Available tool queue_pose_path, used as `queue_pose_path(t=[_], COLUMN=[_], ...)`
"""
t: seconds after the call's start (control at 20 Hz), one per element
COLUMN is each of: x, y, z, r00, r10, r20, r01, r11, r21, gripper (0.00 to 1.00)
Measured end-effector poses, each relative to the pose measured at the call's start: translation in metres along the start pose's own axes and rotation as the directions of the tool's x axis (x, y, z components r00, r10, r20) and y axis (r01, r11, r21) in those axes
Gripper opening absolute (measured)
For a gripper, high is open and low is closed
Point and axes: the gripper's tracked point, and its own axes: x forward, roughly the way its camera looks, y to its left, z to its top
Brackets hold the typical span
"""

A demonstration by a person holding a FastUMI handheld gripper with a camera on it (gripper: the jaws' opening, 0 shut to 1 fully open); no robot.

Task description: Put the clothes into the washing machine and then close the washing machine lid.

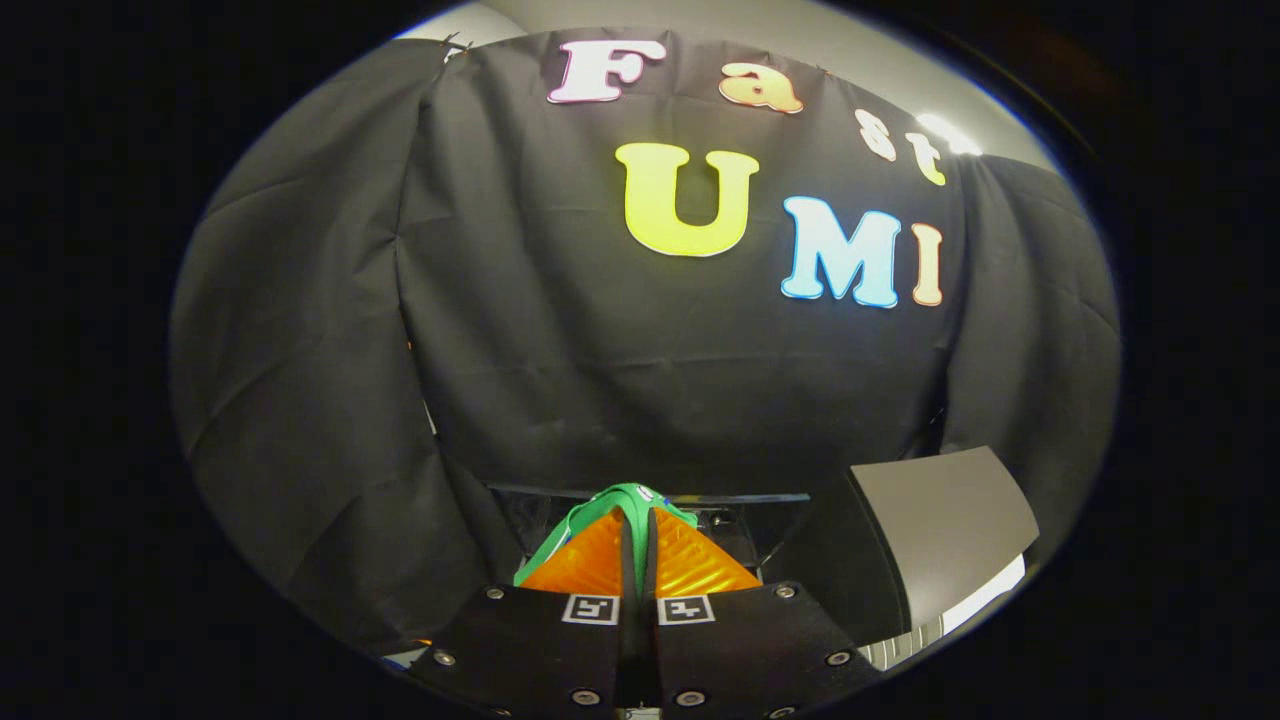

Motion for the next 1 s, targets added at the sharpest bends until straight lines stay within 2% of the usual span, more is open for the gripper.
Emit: queue_pose_path(t=[0.5,1.0], x=[0.047,0.076], y=[0.01,0.005], z=[-0.088,-0.154], r00=[0.993,0.976], r10=[-0.006,-0.005], r20=[-0.117,-0.218], r01=[0.008,0.015], r11=[1.0,0.999], r21=[0.018,0.046], gripper=[0.0,0.0])
